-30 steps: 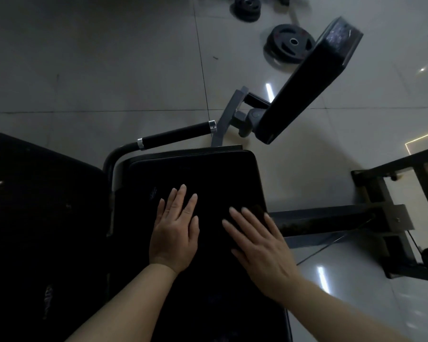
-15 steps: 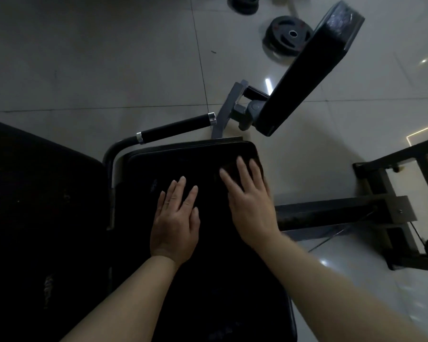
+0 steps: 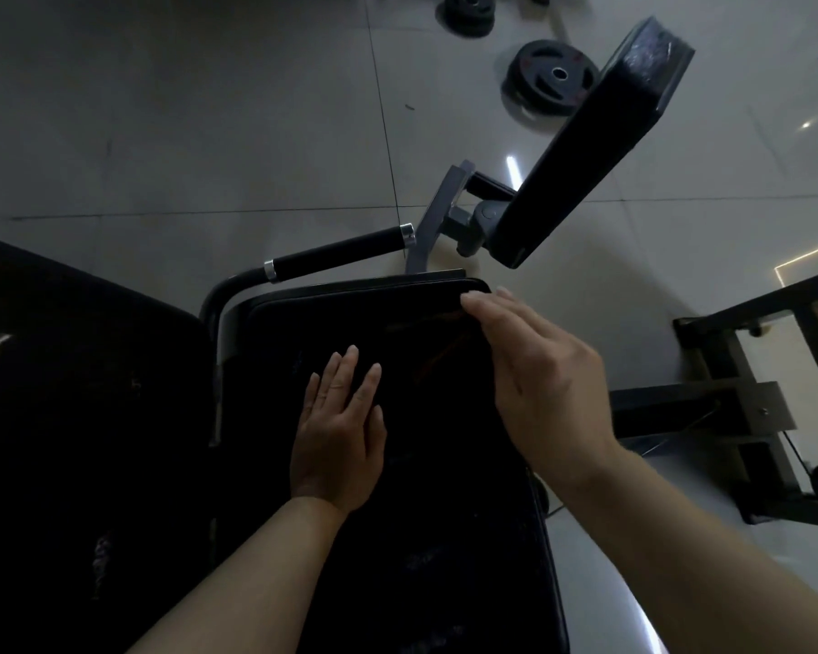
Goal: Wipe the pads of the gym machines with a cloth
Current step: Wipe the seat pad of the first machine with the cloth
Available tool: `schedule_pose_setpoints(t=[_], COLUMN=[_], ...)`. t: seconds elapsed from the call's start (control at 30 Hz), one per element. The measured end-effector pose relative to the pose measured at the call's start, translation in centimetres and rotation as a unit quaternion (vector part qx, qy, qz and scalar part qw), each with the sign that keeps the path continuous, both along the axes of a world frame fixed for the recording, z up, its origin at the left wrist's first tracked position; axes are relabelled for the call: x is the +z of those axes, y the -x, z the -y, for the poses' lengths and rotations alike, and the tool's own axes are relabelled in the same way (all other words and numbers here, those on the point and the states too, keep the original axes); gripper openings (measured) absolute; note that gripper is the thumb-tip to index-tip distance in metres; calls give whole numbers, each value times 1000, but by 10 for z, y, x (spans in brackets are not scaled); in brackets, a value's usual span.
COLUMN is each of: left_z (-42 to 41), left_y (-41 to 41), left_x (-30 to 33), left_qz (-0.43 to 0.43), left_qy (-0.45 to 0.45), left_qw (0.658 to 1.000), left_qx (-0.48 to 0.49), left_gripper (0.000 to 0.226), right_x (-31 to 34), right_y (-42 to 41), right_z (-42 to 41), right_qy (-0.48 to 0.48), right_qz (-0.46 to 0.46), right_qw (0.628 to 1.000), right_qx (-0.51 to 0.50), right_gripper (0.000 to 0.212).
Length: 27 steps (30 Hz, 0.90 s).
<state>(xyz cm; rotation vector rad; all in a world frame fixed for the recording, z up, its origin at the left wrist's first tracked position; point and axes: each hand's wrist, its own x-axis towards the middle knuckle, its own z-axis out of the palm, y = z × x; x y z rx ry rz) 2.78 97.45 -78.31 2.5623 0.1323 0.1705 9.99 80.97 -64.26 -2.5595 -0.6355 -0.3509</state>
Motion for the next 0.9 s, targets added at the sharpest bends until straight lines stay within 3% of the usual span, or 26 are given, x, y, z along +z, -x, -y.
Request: schedule_pose_setpoints(t=[0.1, 0.2, 0.33, 0.5, 0.77, 0.9], left_z=[0, 0, 0, 1, 3, 1], left_y=[0, 0, 0, 0, 0, -1], left_x=[1, 1, 1, 0, -4, -3], left_qz=[-4, -3, -1, 10, 17, 12], left_qy=[-2, 10, 14, 34, 18, 14], left_qw=[1000, 1000, 1000, 999, 999, 999], left_qx=[4, 2, 10, 24, 25, 27], left_gripper=[47, 47, 47, 50, 47, 49], right_x=[-12, -42, -58, -88, -92, -89], right_y=[24, 56, 66, 22, -76, -47], right_z=[21, 41, 30, -24, -52, -29], right_qy=[12, 79, 96, 255, 203, 230], right_qz=[11, -63, -150, -169, -197, -193], right_qw=[999, 991, 982, 951, 959, 953], right_qx=[39, 89, 63, 51, -1, 46], right_gripper=[30, 31, 46, 59, 55, 54])
